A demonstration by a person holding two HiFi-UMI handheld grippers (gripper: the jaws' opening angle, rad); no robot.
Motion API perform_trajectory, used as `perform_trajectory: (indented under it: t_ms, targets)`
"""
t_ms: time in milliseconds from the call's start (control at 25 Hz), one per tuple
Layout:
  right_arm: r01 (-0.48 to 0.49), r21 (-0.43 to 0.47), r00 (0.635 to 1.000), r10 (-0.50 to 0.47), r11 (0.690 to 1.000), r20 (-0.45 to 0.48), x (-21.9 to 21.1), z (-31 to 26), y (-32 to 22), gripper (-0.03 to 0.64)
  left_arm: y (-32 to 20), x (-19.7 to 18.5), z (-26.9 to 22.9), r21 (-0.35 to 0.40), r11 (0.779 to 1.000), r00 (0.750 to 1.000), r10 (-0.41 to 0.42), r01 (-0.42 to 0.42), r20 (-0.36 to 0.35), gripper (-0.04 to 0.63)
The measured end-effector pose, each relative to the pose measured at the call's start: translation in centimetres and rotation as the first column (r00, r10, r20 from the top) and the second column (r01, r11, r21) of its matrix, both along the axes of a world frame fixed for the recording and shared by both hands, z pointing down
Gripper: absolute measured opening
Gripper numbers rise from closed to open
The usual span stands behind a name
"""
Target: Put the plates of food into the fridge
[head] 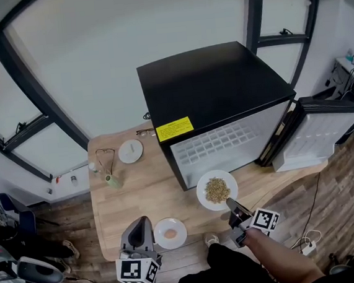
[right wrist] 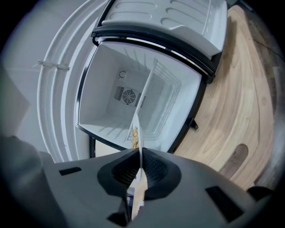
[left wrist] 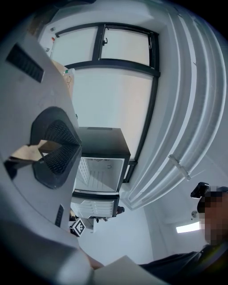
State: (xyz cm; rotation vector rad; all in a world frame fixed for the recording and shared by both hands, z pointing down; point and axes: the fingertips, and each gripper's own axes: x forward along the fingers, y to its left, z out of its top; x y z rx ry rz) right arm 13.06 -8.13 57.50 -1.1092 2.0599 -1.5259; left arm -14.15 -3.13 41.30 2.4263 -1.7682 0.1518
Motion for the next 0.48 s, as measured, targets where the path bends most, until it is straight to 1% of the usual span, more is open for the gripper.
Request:
perform_trajectory:
  t_ms: [80, 200, 360, 480]
  targets:
    - [0.006, 0.022, 1.000, -0.006, 1.000, -0.011, -0.1, -0.9, -1.0, 0.031, -0.9, 0.1, -0.4, 0.005, 1.000, 1.000, -0.005, 0.005, -0.018, 0.003]
    - [0.011, 0.020, 1.000, -0.011, 1.000, -0.003, 0.0, -1.8, -2.3, 0.031, -2.2, 0.5, -0.8, 0.013, 1.000, 1.000, -0.001, 0.002, -0.013, 0.003]
    - [0.035, 0.116, 0.999, -0.038, 0.993, 0.023, -0.4, -4.3, -4.8, 0.031, -3.9, 0.9, -1.0, 0.018, 1.000, 1.000, -0.004, 0.005, -0.012, 0.003]
    - [0.035, 0.116, 0.999, -0.039, 0.993, 0.032, -0.3, -5.0, -6.0, 0.031, -4.6, 1.2, -1.3, 0.029, 1.000, 1.000, -0.003, 0.003, -0.003, 0.003]
